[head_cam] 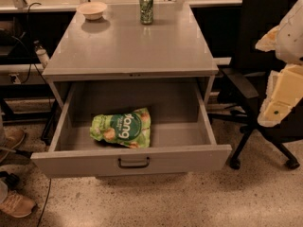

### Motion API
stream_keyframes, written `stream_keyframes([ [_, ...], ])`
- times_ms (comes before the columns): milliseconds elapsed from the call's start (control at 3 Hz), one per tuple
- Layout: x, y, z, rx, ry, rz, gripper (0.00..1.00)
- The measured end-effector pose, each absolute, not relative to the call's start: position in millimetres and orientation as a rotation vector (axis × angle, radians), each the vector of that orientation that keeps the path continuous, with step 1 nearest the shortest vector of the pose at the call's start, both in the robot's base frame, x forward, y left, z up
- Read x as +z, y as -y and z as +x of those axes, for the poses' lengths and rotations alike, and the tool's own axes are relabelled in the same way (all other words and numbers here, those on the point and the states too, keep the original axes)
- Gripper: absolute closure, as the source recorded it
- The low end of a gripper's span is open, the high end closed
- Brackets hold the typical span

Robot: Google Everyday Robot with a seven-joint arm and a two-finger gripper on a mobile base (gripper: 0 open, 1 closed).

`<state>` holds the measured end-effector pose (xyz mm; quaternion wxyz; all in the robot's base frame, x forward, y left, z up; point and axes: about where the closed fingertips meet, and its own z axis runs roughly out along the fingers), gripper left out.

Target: Pick green rice chip bag from top drawer and place on counter

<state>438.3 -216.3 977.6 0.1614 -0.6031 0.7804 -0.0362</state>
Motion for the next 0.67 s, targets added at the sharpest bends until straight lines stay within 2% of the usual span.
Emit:
stream_keyframes([
  [333,975,213,441,-0.084,-2.221,-1.721,0.0],
  [667,957,190,455,0.036,-2.183,-1.717,0.0],
])
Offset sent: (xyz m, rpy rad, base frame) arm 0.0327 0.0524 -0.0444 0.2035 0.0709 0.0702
